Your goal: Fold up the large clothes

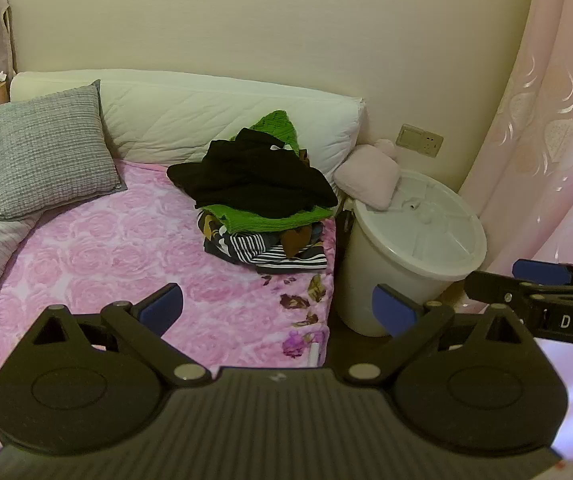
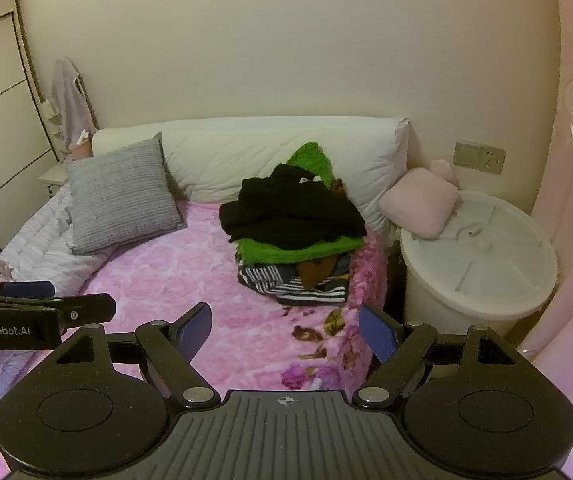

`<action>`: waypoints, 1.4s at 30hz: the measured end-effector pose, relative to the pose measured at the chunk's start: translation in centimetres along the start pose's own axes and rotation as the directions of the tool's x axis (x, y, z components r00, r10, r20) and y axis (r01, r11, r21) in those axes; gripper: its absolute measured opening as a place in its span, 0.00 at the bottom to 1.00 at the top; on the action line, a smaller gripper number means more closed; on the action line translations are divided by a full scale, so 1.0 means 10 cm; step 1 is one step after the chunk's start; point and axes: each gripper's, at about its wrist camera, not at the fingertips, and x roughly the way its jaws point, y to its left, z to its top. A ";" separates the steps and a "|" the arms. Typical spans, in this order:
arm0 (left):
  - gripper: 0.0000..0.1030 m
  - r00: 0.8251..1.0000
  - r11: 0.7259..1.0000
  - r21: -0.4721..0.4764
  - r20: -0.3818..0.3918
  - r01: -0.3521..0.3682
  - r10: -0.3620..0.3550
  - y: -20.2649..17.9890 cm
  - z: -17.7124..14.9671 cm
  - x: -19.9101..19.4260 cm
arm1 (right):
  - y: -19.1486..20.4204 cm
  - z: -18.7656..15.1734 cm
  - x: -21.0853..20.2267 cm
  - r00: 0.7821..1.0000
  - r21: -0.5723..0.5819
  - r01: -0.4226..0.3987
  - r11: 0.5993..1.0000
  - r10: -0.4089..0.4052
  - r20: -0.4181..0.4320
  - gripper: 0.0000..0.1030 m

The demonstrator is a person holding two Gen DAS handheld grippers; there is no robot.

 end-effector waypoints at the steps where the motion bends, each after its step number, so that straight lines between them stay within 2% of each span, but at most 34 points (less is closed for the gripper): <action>1: 0.97 1.000 1.000 0.001 -0.001 0.001 -0.001 0.00 0.00 0.01 | 0.00 0.00 0.00 1.000 0.000 0.002 1.000 -0.002 -0.001 0.76; 14: 0.97 1.000 1.000 0.014 -0.017 0.018 -0.018 0.03 0.04 0.11 | -0.03 0.04 0.06 0.999 0.010 0.030 1.000 -0.029 -0.026 0.76; 24: 0.97 1.000 1.000 -0.004 -0.027 0.000 0.000 0.14 0.11 0.21 | 0.00 0.07 0.20 0.998 -0.003 0.031 0.999 -0.032 -0.058 0.76; 32: 0.97 0.998 0.998 -0.042 -0.034 -0.048 0.047 0.28 0.16 0.34 | 0.03 0.13 0.43 0.996 -0.019 0.014 1.000 -0.015 -0.083 0.76; 42: 0.97 0.992 0.990 -0.083 -0.063 -0.110 0.105 0.46 0.37 0.73 | -0.05 0.35 0.94 0.993 -0.036 -0.030 0.999 0.026 -0.116 0.76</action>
